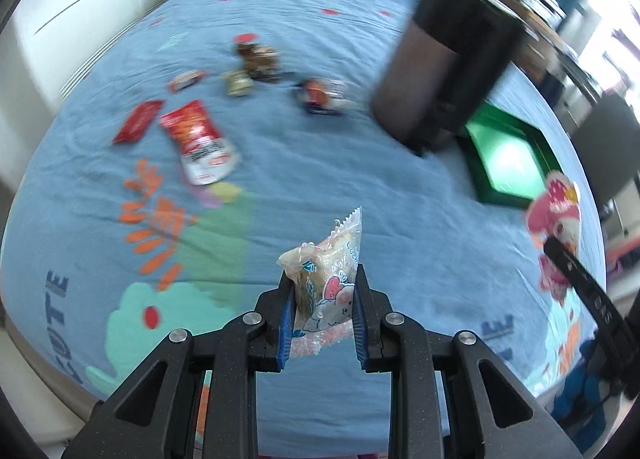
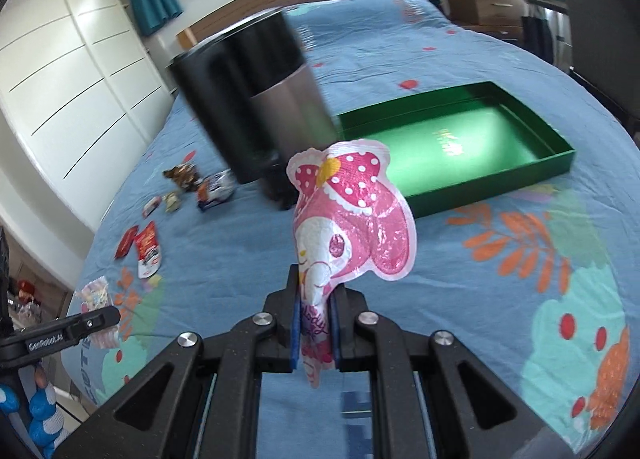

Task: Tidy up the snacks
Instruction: 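Carry the clear packet with left tool while right tool carries pink bag to green tray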

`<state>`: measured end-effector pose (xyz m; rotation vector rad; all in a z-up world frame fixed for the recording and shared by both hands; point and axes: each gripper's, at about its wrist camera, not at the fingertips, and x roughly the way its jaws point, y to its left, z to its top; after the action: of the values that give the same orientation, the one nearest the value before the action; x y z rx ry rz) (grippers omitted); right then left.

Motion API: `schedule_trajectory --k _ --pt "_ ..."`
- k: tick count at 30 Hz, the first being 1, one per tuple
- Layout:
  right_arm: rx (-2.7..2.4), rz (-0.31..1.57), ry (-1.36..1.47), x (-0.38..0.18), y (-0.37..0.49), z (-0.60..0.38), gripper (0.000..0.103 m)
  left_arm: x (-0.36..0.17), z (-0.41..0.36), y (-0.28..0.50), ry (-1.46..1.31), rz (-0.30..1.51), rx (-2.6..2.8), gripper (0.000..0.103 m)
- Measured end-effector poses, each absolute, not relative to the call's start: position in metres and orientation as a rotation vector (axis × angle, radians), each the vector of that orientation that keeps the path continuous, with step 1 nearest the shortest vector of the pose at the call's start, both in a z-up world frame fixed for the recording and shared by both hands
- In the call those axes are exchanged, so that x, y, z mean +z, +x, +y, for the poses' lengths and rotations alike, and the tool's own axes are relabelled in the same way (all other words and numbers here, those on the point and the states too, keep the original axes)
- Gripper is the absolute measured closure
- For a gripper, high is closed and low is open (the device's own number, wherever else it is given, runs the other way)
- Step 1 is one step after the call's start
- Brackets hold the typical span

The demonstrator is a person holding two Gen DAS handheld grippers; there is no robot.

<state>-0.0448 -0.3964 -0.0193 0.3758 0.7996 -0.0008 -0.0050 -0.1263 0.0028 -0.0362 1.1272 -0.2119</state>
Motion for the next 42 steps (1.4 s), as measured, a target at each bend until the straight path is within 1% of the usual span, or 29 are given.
schedule_trajectory --k 6,12,18,23,31,42 --pt "-0.067 0.765 0.407 -0.017 -0.04 -0.455 0.018 0.014 -0.213 -0.008 0.09 1.109 -0.345 0.082" --pt "-0.104 0.728 0.425 -0.016 -0.011 -0.503 0.018 0.022 -0.294 0.009 0.182 1.074 -0.468 0.082" --pt "-0.138 0.707 0.433 -0.027 0.031 -0.548 0.018 0.008 -0.367 0.054 0.257 1.047 -0.513 0.082" --pt "-0.158 0.718 0.442 -0.046 0.07 -0.583 0.018 -0.021 -0.413 0.107 0.263 1.063 -0.485 0.082" --pt "-0.154 0.725 0.471 -0.072 0.101 -0.614 0.018 -0.061 -0.44 0.16 0.223 1.097 -0.462 0.082" --pt "-0.145 0.735 0.509 -0.094 0.108 -0.627 0.017 -0.076 -0.451 0.165 0.201 1.116 -0.471 0.082"
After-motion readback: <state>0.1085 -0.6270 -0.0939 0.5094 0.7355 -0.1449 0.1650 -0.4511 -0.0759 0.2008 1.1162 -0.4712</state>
